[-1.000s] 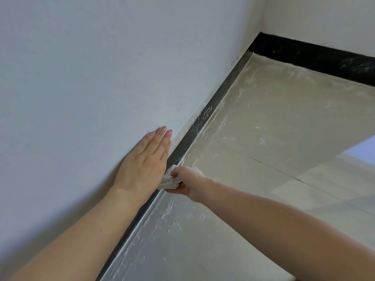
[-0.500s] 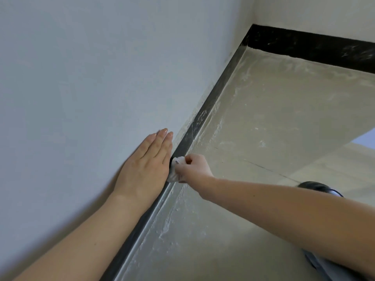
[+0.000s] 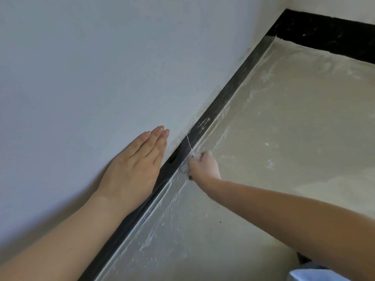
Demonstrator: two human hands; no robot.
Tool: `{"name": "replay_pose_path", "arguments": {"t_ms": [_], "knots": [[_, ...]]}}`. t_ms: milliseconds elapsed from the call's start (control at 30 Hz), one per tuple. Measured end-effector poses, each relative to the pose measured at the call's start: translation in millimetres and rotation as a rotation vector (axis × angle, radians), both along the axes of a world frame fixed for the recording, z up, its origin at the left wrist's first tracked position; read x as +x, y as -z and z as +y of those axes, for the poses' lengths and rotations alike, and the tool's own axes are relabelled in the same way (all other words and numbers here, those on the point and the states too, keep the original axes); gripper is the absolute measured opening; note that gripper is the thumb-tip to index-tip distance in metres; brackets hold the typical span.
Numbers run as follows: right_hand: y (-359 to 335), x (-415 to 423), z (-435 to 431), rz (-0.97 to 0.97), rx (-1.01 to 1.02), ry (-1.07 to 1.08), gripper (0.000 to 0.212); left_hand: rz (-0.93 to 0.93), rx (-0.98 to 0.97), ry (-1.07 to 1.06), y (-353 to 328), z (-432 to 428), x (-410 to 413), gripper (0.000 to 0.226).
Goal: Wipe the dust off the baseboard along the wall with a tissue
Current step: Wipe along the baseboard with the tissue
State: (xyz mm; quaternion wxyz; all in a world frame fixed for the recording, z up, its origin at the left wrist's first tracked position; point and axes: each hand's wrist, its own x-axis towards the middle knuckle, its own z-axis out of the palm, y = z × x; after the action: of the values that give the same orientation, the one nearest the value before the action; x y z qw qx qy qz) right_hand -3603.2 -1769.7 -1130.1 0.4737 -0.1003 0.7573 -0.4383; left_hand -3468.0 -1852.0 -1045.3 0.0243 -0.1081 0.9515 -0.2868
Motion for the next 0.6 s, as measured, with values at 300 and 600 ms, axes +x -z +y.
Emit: {"name": "replay_pose_path", "arguments": {"t_ms": [300, 600], "knots": [[14.3, 36.0, -19.8, -0.826, 0.126, 0.031, 0.013, -0.089, -0.088, -0.014, 1.7, -1.4, -20.6, 0.059], [24.5, -80.2, -42.1, -0.647, -0.002, 0.314, 0.007, -0.166, -0.136, -0.017, 2.8, -8.6, -48.4, 0.06]]}}
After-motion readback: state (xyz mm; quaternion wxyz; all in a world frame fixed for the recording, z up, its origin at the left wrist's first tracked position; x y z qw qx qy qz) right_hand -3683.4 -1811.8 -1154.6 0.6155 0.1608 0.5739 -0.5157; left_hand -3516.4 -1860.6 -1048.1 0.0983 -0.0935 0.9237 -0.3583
